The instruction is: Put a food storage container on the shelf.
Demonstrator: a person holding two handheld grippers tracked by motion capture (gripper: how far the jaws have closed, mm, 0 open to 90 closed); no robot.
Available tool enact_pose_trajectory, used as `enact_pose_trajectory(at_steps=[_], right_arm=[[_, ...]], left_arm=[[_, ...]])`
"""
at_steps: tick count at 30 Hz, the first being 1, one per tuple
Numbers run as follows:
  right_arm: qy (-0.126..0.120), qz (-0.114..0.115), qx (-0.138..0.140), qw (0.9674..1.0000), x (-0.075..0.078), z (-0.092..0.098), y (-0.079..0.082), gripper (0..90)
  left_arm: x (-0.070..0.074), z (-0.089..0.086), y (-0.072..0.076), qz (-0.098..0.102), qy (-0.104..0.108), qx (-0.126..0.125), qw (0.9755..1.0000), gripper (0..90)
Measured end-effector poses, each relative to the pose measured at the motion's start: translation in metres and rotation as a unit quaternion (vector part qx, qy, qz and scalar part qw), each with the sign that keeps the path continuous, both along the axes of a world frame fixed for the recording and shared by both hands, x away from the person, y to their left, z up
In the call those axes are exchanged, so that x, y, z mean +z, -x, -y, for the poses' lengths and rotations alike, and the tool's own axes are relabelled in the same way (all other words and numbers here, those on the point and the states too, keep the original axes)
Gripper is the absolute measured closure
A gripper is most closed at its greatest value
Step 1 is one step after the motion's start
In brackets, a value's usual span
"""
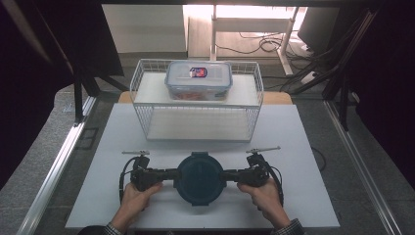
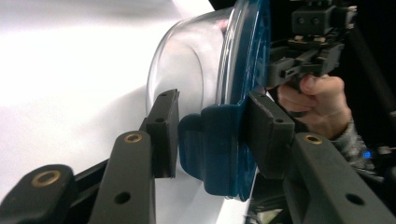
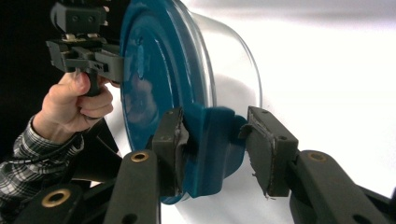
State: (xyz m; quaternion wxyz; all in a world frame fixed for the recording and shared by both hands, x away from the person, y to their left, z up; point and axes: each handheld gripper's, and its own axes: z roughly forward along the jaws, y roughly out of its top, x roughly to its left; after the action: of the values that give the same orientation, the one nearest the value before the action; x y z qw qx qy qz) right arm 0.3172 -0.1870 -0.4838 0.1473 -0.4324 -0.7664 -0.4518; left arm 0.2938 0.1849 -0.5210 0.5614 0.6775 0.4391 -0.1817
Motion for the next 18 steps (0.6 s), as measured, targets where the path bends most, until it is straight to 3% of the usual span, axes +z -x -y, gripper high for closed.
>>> enact_pose_trajectory(at_steps=[3, 12, 18], right_arm=[[-0.012, -0.005, -0.004, 0.9999, 0.002, 0.000, -0.001, 57.5], [-0.015, 0.032, -0.003, 0.9994, 0.025, 0.001, -0.007, 57.5], [-0.020, 0.059, -0.001, 0.9980, 0.049, 0.000, -0.014, 57.5]], left_arm=[[0.006, -0.001, -0.003, 0.008, 0.001, 0.001, 1.0000, 57.6], [0.034, 0.000, -0.013, 0.046, -0.010, -0.001, 0.9989, 57.5], [0.063, -0.002, -0.020, 0.078, -0.017, -0.001, 0.9968, 57.4]])
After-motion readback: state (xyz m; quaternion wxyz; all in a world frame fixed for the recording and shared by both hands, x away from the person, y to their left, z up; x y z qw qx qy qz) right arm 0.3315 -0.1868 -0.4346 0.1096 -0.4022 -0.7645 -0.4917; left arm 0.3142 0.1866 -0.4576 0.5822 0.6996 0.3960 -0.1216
